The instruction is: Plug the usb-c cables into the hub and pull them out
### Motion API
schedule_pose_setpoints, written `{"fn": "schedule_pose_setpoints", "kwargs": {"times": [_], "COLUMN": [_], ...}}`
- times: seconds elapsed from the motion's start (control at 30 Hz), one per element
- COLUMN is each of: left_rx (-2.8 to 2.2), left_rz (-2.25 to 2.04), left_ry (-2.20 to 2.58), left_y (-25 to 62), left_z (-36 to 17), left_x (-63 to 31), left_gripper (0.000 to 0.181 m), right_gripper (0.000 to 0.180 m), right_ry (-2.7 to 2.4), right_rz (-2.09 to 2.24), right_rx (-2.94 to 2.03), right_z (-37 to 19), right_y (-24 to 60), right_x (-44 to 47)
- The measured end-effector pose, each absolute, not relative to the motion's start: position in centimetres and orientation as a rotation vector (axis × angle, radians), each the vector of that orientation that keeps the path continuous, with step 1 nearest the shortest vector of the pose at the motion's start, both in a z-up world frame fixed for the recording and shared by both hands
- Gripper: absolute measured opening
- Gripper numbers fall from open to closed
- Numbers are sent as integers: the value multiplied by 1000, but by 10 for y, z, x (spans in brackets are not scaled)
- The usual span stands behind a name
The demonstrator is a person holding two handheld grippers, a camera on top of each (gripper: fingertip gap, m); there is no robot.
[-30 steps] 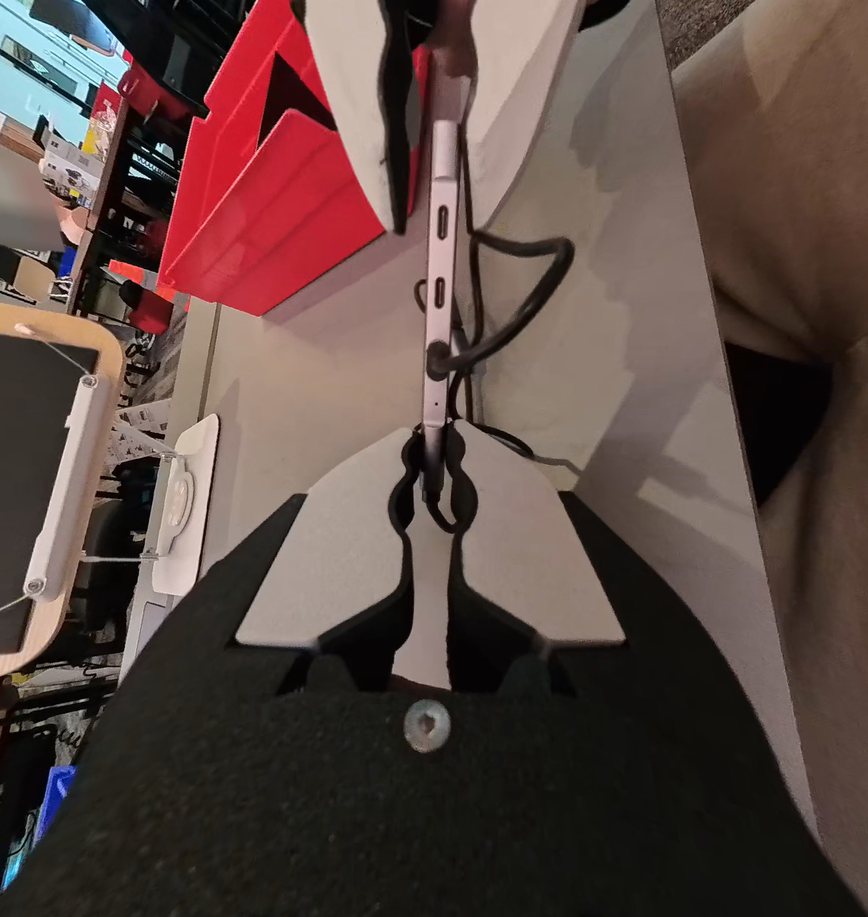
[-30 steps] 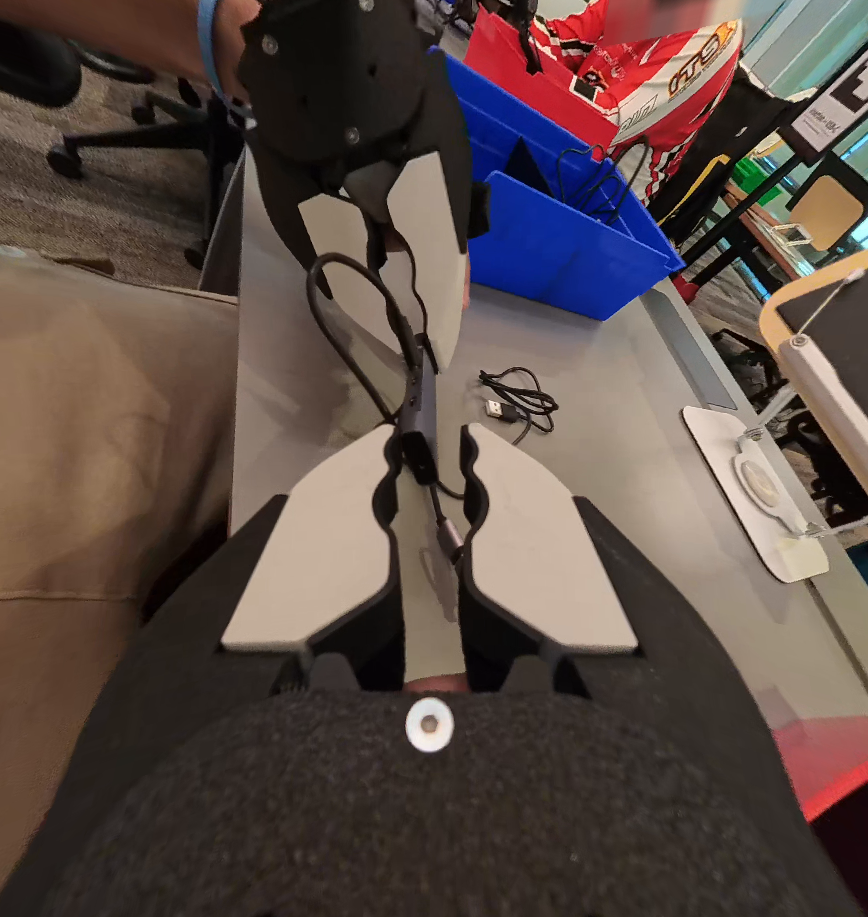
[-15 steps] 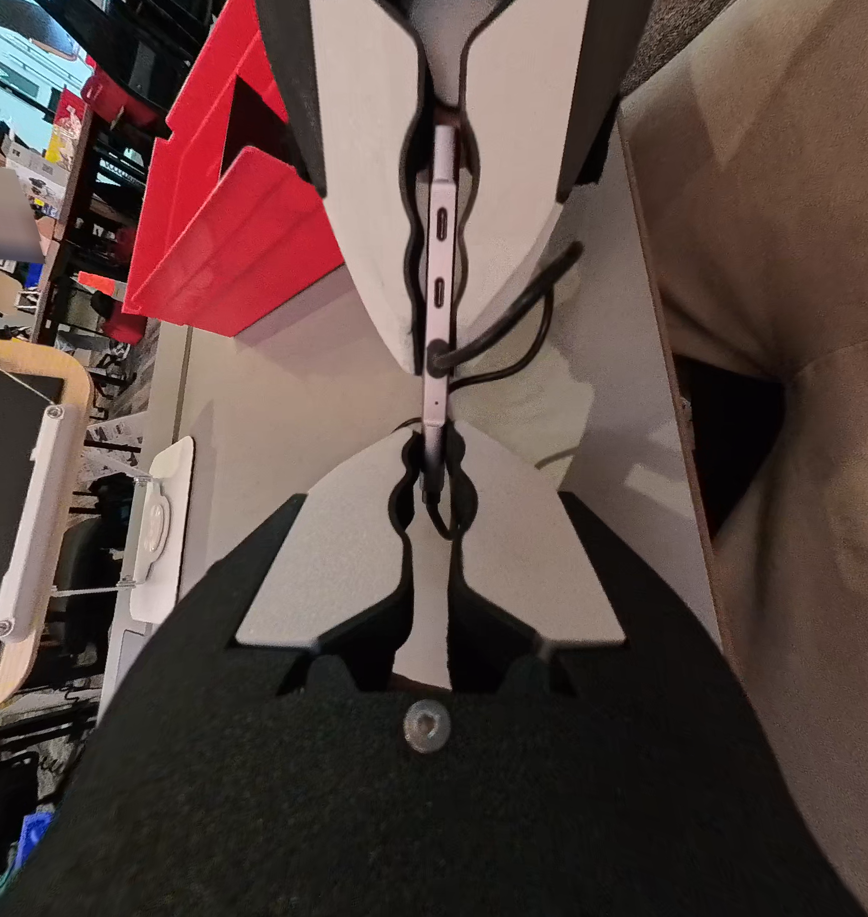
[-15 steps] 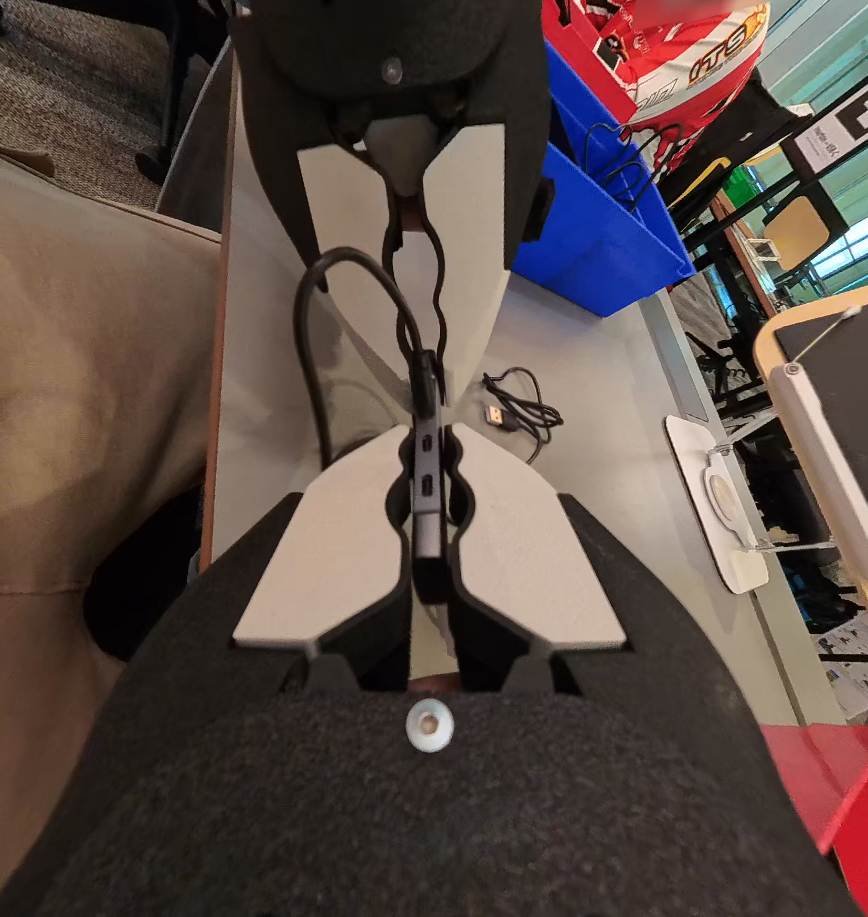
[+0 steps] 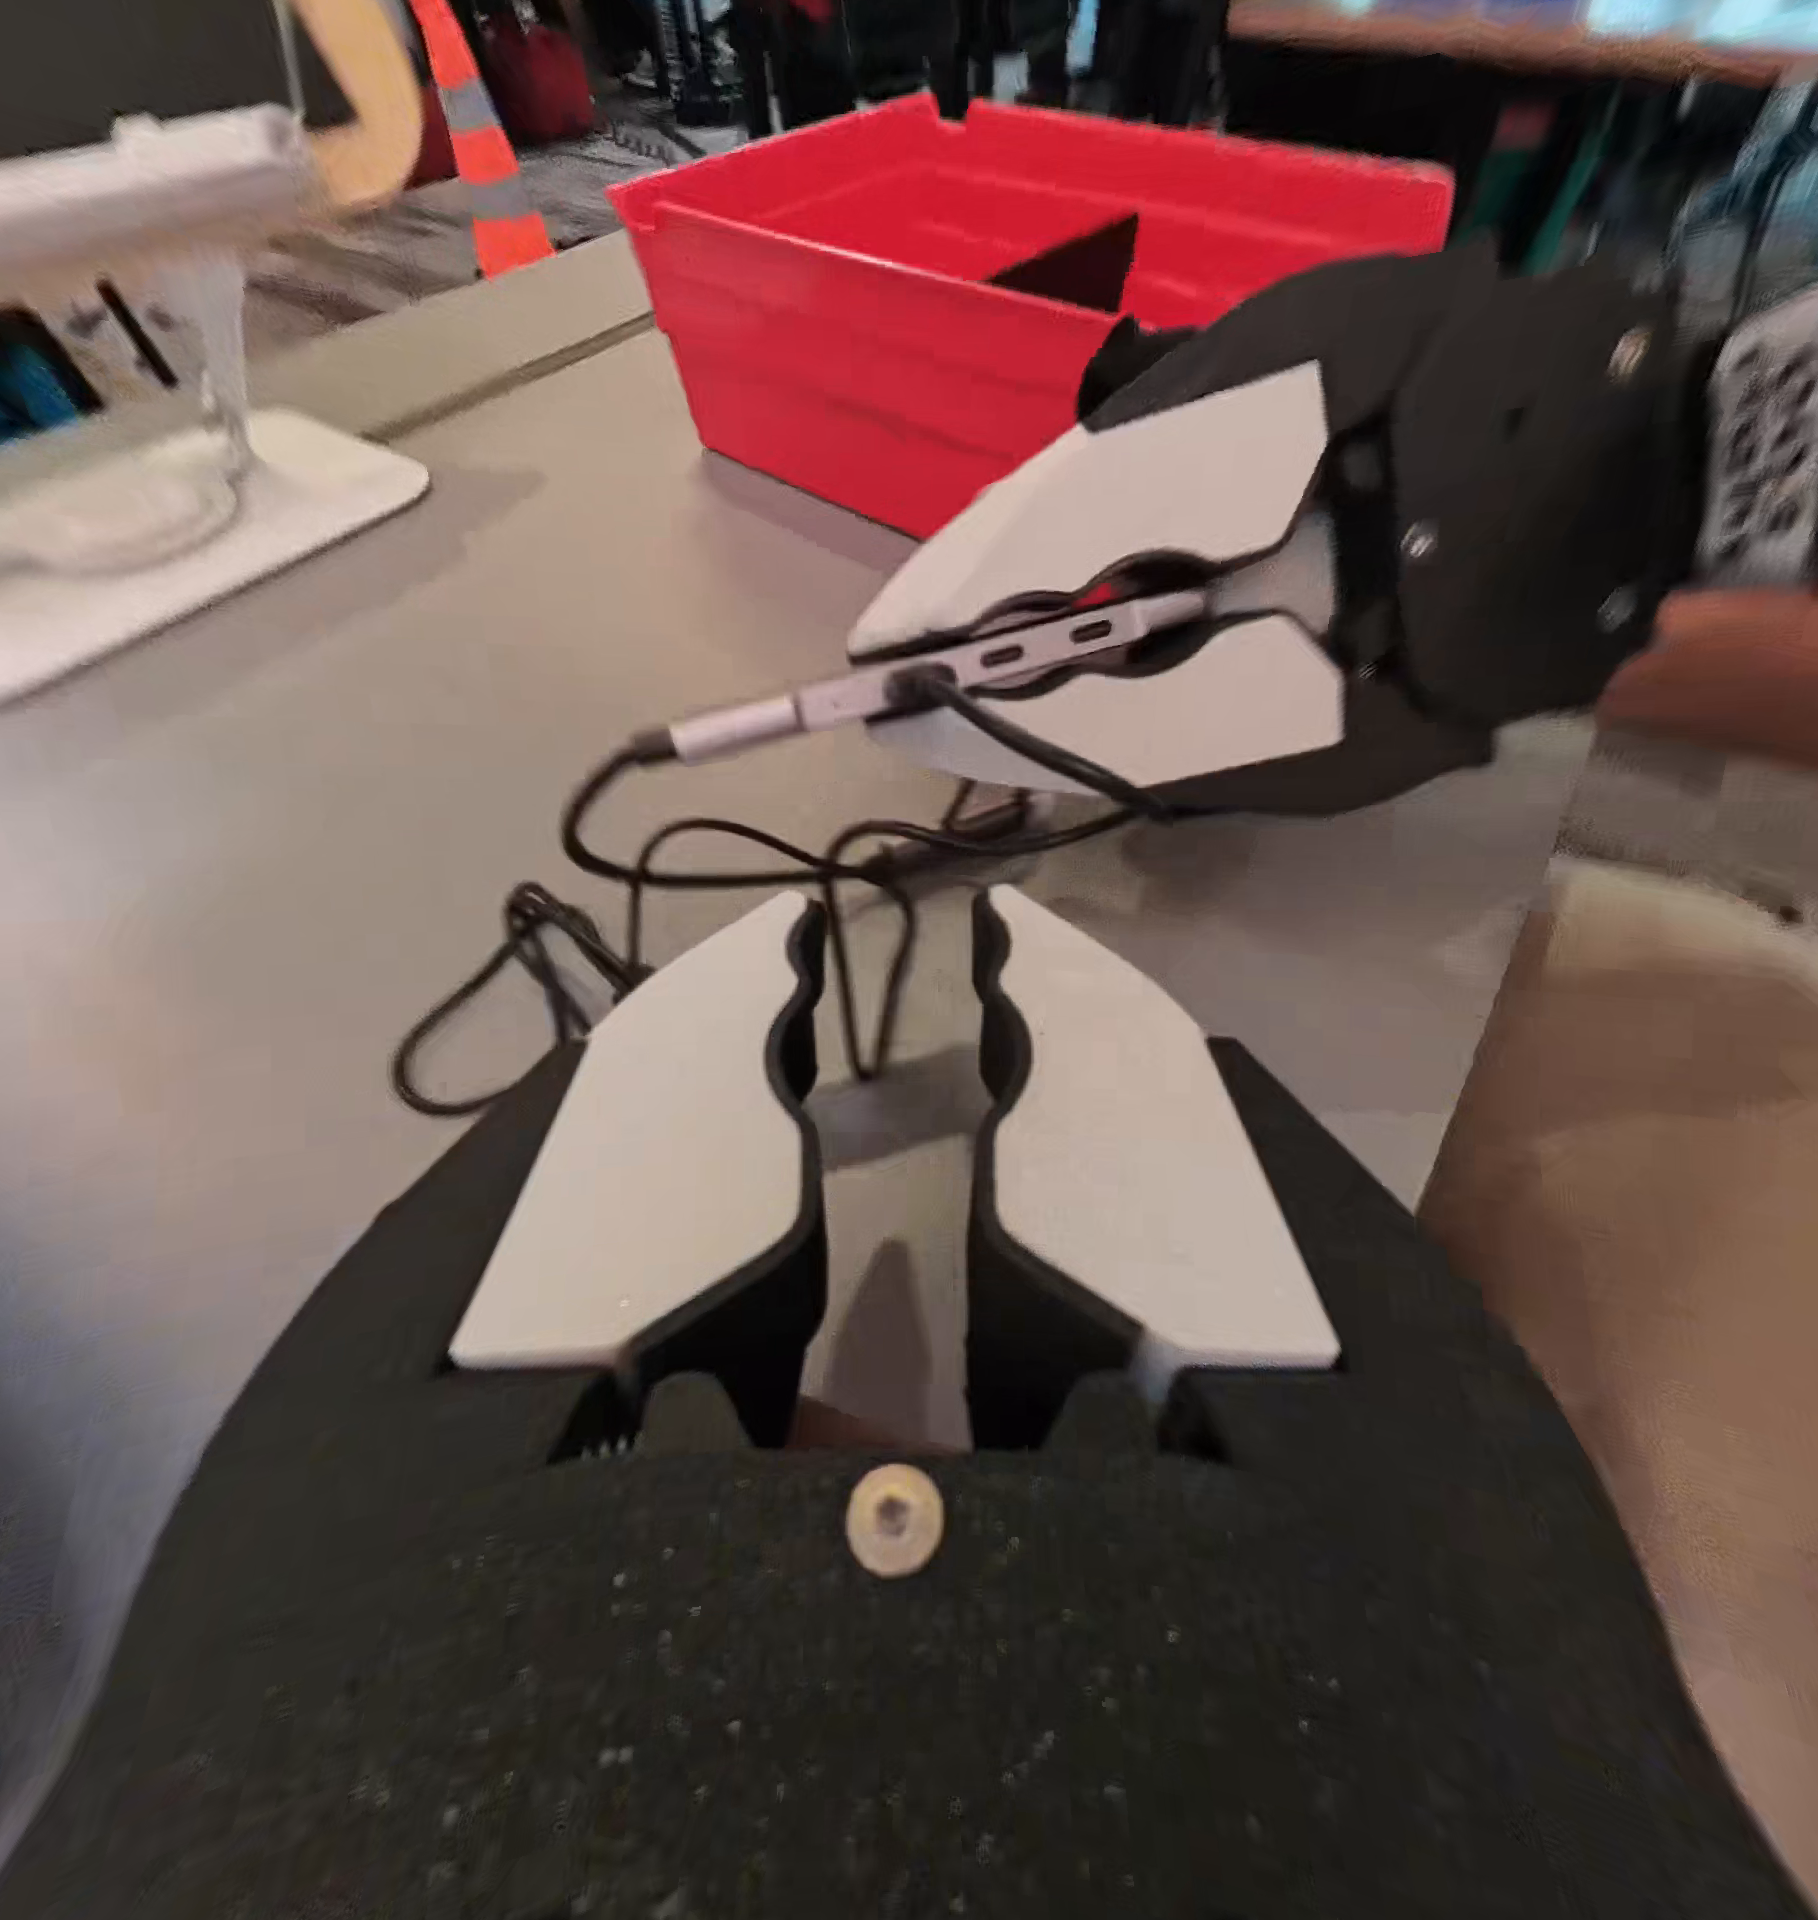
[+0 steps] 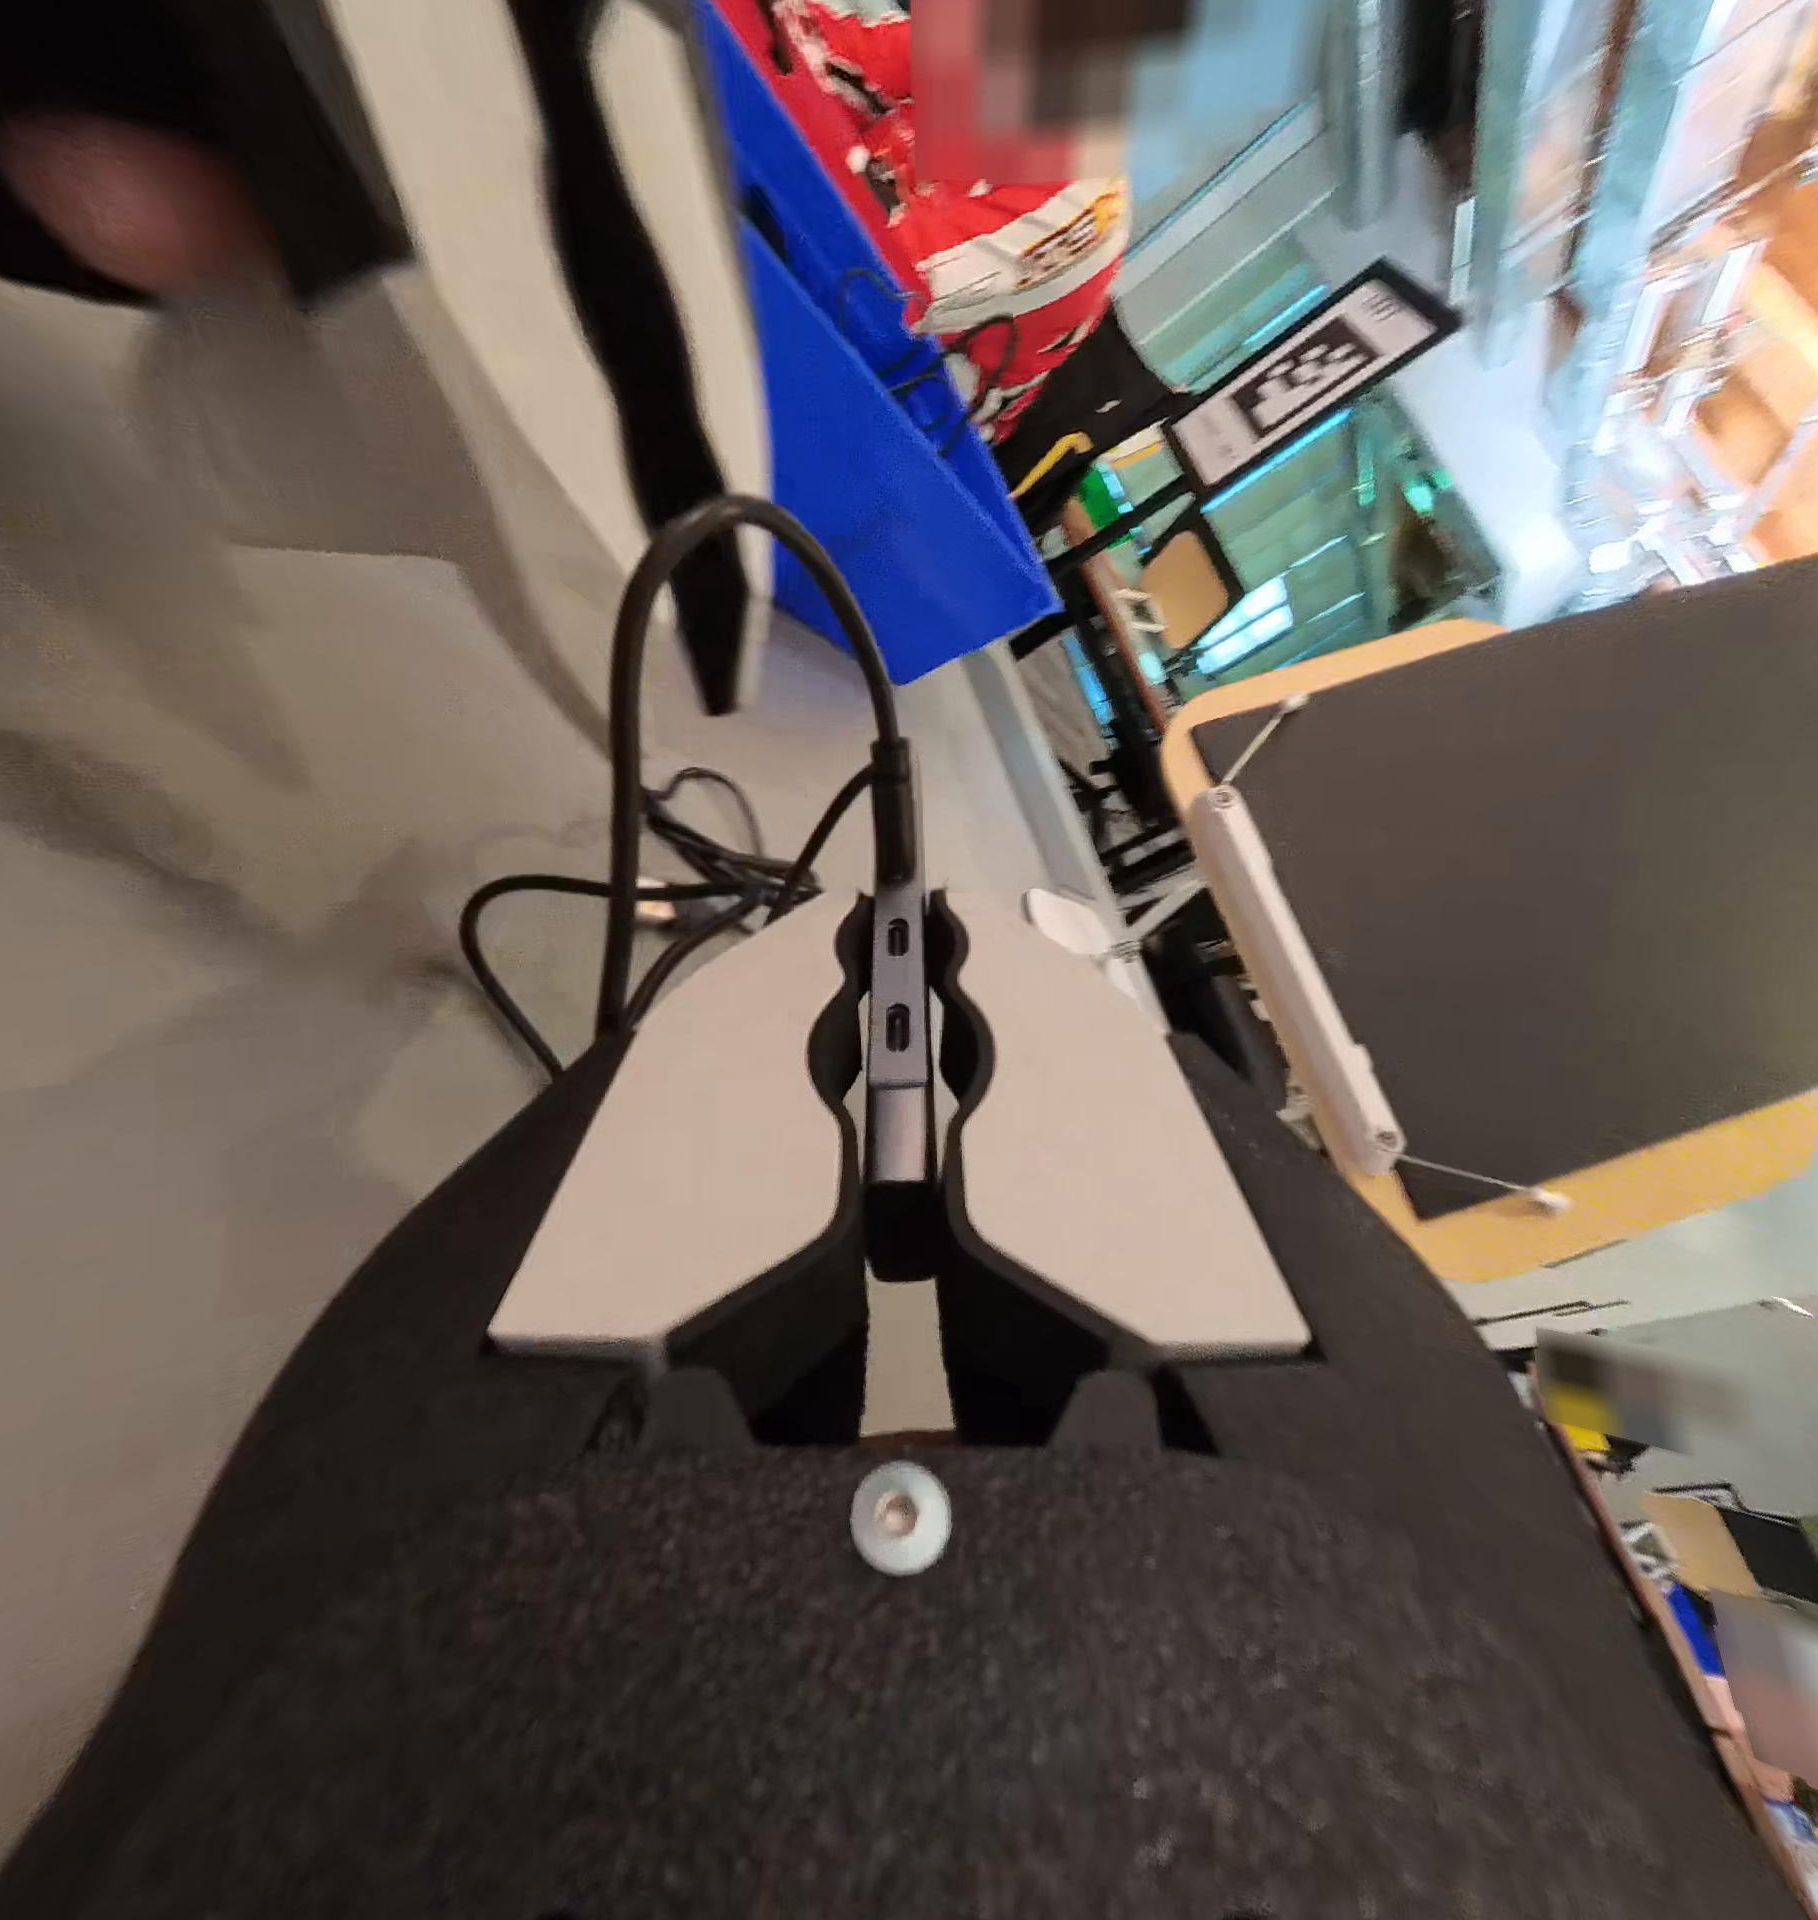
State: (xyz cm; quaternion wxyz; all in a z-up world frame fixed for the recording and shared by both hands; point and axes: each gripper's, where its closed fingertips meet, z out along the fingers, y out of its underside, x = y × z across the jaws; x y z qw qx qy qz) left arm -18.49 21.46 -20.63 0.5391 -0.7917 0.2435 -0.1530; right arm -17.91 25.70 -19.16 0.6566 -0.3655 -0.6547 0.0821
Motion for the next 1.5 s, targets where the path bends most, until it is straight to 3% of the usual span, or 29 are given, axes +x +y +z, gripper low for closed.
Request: {"fn": "schedule_pose_setpoints", "kwargs": {"times": [0.37,0.5,0.6,1.07,1.33,1.4,1.5], "left_rx": [-1766,-1753,-1757,-1754,-2147,-2113,-2142], "left_rz": [-105,-59,-17,17,99,40,-74], "left_ry": [570,513,469,473,448,452,473], "left_y": [235,245,249,234,242,242,232], "left_z": [-209,-208,-209,-192,-264,-258,-253], "left_x": [-194,-191,-195,-208,-253,-244,-229], "left_gripper": [23,22,11,10,10,14,34], "right_gripper": [9,9,9,9,9,9,9], "right_ry": [-1437,-1449,-1443,-1397,-1347,-1302,-1228], "right_rz": [-33,-58,-67,-75,67,154,360], "right_rx": [-596,-604,-626,-826,-909,-933,-1067], "right_z": [-210,-214,-214,-214,-204,-195,-177], "right_y": [260,262,266,292,298,297,303], "right_x": [-210,-211,-210,-196,-190,-186,-178]}}
